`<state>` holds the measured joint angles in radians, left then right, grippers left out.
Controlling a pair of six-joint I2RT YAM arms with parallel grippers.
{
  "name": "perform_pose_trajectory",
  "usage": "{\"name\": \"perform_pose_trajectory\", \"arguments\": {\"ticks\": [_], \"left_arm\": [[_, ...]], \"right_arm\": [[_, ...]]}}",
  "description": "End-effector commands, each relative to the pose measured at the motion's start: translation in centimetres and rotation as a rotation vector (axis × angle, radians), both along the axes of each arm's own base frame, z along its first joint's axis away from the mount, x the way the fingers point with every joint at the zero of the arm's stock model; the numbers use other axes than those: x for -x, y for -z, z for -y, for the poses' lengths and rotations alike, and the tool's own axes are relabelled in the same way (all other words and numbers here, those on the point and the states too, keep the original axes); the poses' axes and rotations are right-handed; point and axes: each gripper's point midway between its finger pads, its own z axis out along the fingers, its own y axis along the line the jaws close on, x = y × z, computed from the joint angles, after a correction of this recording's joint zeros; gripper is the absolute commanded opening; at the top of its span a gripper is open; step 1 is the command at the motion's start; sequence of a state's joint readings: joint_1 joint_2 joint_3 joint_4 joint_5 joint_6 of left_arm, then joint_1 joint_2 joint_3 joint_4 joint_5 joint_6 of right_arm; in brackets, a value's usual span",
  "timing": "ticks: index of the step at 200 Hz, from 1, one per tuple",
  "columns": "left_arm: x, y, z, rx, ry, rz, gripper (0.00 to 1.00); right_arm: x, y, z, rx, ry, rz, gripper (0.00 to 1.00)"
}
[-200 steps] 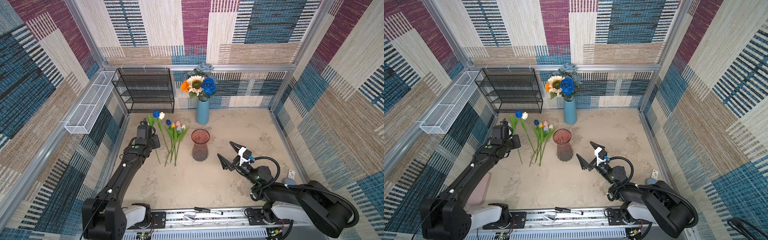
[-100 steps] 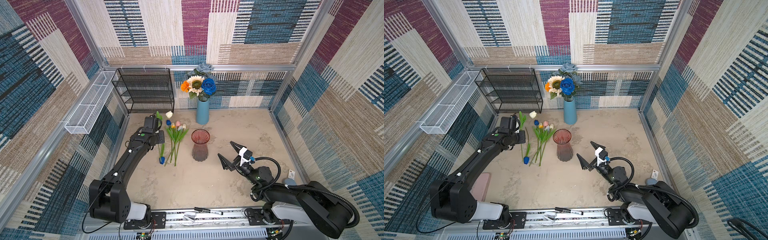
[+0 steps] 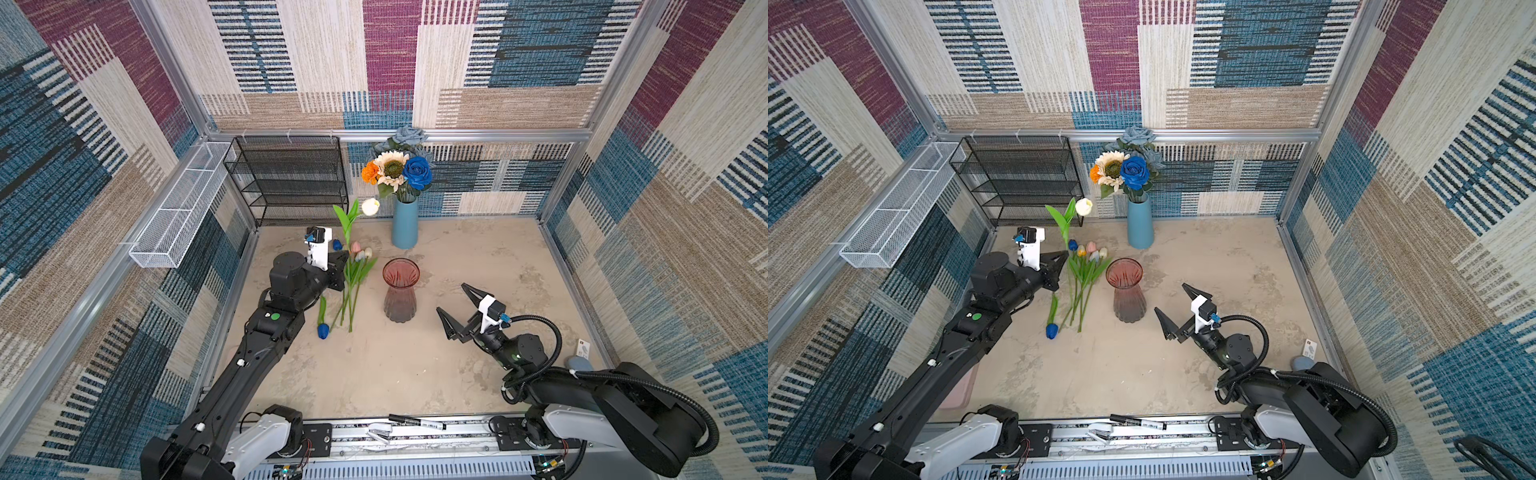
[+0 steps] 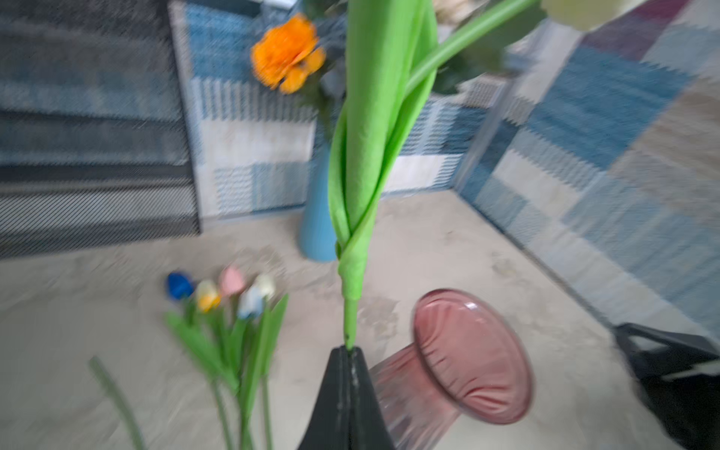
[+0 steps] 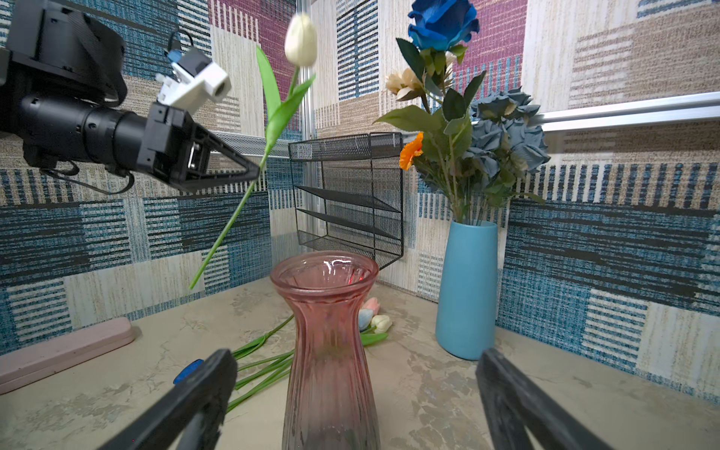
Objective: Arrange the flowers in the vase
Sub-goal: 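Lift the white tulip and carry it over the pink vase with the left gripper, then lower the white tulip stem into the pink vase and open the left gripper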
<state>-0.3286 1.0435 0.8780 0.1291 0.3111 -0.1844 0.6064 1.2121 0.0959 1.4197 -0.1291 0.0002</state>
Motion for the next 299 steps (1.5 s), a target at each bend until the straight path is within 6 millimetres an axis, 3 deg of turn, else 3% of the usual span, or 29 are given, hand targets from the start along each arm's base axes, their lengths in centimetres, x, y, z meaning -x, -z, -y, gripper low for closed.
{"name": "perform_pose_trajectory", "arguments": {"ticks": [1,38,63,86,118,150,202,227,260,299], "left_arm": [[3.6,-6.6,4.5,0.121,0.250,0.286,0.00],[4.7,-9.2,8.1,0.166,0.326,0.444,0.00],[3.4,-9.9,8.9,0.179,0.303,0.490,0.00],[1.5,-9.3,9.2,0.184,0.255,0.522,0.00],[-0.7,-7.3,10.4,0.168,0.246,0.502,0.00],[-1.5,-4.3,10.7,0.145,0.239,0.438,0.00],[-0.6,1.0,10.1,0.074,0.217,0.335,0.00],[0.1,3.0,9.9,0.036,0.212,0.304,0.11],[0.6,3.7,9.6,-0.008,0.209,0.281,0.25],[0.7,4.2,8.9,-0.105,0.187,0.209,0.30]], "right_arm": [[0.3,-1.1,0.4,-0.041,0.005,0.032,1.00],[0.3,-1.0,0.4,-0.040,0.003,0.030,1.00],[0.3,-1.0,0.5,-0.043,0.010,0.031,1.00],[0.4,-1.1,0.6,-0.045,0.010,0.035,1.00],[0.5,-1.1,0.7,-0.045,0.014,0.039,1.00],[0.4,-1.2,0.8,-0.043,0.019,0.039,1.00],[0.4,-1.2,0.6,-0.045,0.010,0.036,1.00],[0.4,-1.1,0.6,-0.044,0.010,0.035,1.00],[0.3,-1.0,0.4,-0.042,0.005,0.028,1.00],[0.2,-0.8,0.3,-0.039,-0.001,0.022,1.00]]}}
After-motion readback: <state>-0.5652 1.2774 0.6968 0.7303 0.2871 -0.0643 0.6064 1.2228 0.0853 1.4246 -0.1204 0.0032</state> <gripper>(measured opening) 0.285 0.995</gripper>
